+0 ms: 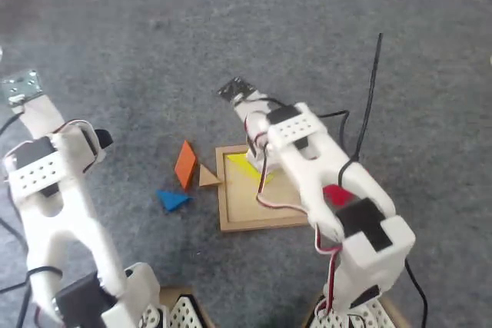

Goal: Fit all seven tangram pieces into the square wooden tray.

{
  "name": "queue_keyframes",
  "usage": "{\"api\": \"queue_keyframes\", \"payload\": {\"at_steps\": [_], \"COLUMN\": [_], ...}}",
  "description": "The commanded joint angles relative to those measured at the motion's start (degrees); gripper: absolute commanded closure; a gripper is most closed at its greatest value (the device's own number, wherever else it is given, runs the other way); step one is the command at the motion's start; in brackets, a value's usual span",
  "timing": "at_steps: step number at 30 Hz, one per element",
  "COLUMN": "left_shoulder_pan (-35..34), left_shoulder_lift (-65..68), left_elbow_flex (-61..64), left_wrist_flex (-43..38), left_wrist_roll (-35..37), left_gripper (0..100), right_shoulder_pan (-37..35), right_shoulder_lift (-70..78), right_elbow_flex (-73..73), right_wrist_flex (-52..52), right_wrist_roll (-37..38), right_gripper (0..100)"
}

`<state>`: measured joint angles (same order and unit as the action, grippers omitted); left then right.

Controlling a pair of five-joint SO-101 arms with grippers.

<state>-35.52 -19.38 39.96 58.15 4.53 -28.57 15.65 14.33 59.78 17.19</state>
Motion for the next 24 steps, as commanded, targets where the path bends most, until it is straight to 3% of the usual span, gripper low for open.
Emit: {"api": "queue_keyframes", "payload": {"at_steps": [1,7,15,19,24], "left_shoulder_pan": [0.26,0.35,0.44,0.53,2.90], "left_shoulder_lift": [-0.44,-0.44,-0.26,0.00,-0.35], "left_elbow_flex": [-1.45,-1.45,-1.36,-1.36,-0.22], "left_wrist_flex": [0.44,0.26,0.26,0.35,0.09], "left_wrist_roll": [0.35,0.35,0.35,0.35,0.35], "left_gripper": [72,72,72,72,72], "right_shoulder_pan": [2.95,2.86,5.14,13.14,24.04], "right_shoulder_lift": [2.33,-5.67,-35.56,-46.29,-45.58], "right_elbow_flex": [-4.13,-6.15,2.20,8.26,17.32], "right_wrist_flex": [-0.13,2.15,6.90,14.02,15.87], "right_wrist_roll": [1.23,1.05,-0.79,3.60,5.89], "right_gripper": [80.4,80.4,80.4,80.1,80.1]}}
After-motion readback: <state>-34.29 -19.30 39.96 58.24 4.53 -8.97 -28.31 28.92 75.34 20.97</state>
